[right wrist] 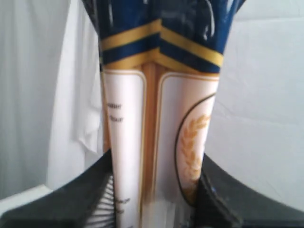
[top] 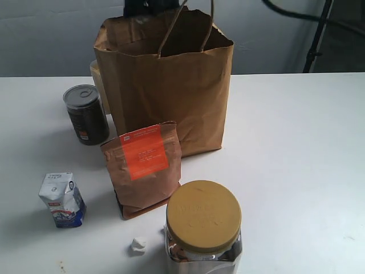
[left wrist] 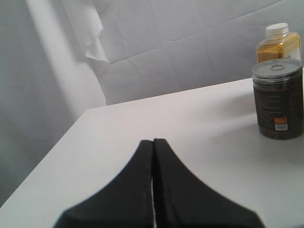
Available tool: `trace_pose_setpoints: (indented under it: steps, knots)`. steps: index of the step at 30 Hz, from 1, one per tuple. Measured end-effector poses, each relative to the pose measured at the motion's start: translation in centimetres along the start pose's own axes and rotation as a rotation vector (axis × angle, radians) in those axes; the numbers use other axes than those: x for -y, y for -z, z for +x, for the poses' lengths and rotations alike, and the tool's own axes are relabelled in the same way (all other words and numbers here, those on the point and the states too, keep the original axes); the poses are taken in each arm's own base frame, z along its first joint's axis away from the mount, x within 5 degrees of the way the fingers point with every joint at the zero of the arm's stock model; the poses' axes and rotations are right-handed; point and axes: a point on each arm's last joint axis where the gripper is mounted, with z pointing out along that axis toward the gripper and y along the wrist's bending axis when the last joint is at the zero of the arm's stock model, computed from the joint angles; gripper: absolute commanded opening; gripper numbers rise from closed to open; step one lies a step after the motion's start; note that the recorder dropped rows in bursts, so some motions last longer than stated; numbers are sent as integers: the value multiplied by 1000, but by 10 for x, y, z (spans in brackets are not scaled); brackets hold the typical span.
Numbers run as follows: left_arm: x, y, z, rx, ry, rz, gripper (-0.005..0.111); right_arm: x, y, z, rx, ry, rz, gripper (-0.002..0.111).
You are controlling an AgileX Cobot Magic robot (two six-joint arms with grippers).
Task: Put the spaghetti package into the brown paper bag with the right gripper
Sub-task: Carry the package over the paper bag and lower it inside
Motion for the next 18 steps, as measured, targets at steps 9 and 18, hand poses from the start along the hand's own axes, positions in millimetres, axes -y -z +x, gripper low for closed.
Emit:
trace_pose_setpoints:
  steps: [9,18]
  knots:
    - [0,0,0,0,0,0,0,-3,-23,56,-212,122,-15,0]
    - [0,0,0,0,0,0,0,-5,-20,102,-412,123,-30,0]
